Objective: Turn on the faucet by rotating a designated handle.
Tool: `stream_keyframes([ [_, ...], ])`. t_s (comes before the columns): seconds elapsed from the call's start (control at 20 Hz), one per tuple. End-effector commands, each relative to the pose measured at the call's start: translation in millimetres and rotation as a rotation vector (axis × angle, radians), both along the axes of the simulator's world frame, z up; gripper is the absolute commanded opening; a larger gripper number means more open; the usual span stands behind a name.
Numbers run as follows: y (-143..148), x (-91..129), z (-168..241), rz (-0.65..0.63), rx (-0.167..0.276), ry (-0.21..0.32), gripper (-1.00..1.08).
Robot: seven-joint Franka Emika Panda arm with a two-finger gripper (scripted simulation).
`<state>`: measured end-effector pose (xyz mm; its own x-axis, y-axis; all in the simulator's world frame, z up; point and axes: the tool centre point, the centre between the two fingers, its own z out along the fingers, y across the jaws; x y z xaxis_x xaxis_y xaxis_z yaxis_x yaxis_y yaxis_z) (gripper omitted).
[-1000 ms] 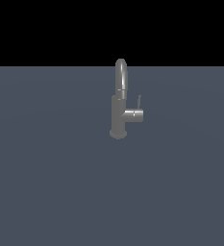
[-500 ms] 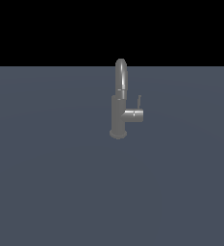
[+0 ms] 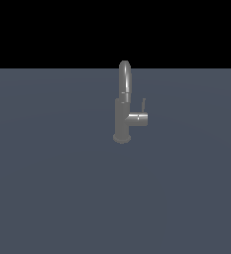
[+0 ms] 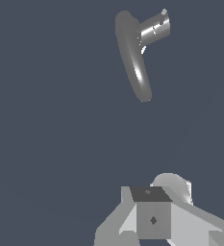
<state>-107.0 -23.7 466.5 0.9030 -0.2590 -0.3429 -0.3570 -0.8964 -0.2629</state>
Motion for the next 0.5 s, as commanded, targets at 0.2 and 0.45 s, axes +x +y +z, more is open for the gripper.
stream_keyframes([
  [0.2,-9.1,36.7,-16.2,-0.089,0.089,0.089,-1.00],
  [0.45,-17.3,63.4,-31.7,-0.158,0.160,0.158,-1.00],
])
